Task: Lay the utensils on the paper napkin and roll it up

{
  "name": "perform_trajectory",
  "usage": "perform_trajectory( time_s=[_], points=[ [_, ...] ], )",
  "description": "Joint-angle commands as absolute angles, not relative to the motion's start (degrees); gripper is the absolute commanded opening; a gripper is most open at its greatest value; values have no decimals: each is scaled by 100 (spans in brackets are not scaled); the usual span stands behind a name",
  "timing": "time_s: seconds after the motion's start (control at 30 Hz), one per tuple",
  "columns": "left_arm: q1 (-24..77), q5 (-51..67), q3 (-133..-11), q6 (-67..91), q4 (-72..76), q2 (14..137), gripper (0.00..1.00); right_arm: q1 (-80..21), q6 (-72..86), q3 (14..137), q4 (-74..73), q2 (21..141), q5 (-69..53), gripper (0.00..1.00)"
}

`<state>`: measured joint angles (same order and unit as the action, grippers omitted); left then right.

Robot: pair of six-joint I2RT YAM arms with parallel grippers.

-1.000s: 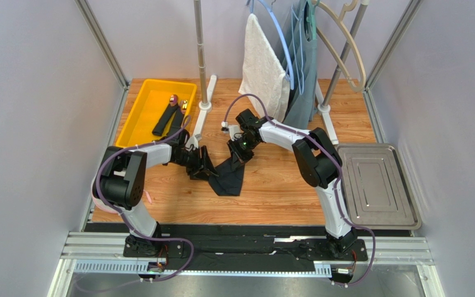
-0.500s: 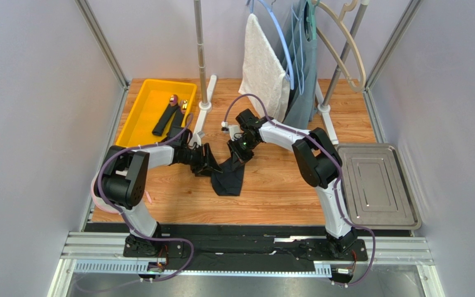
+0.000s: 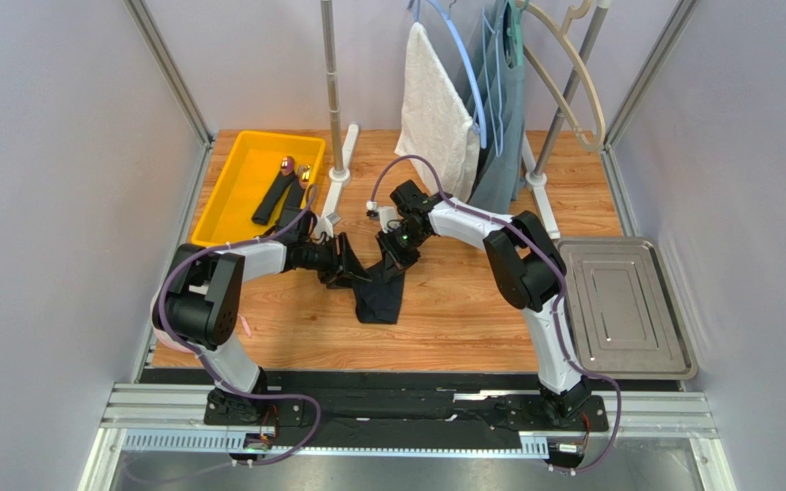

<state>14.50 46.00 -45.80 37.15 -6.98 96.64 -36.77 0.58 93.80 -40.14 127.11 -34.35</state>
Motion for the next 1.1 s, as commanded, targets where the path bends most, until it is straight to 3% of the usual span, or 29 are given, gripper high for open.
perform_trajectory(
  time_s=[0.0, 0.1, 0.2, 0.4, 0.53, 0.9, 1.07],
  points=[
    [1459, 4457, -4640, 3569, -878, 9790, 56, -3727, -132, 9237, -4333, 13069, -2935, 1],
    [1415, 4229, -4667, 3463, -1212, 9852, 66, -3735, -123, 9255, -4333, 13078, -2936, 1],
    [1380, 4018, -4754, 3297, -1633, 9914, 68, -3735, -123, 9272, -4333, 13069, -2927, 1],
    [1362, 4192, -4597, 3261, -1617, 9940, 61, -3735, -123, 9272, -4324, 13087, -2936, 1],
    [1109, 3911, -4563, 2655, -2294, 9827, 64, -3735, -141, 9220, -4342, 13034, -2918, 1],
    [1020, 4438, -4702, 2874, -1486, 10125, 59, -3735, -114, 9281, -4350, 13113, -2944, 1],
    [1037, 4693, -4781, 2971, -1310, 10134, 44, -3727, -132, 9308, -4377, 13131, -2918, 0]
  ],
)
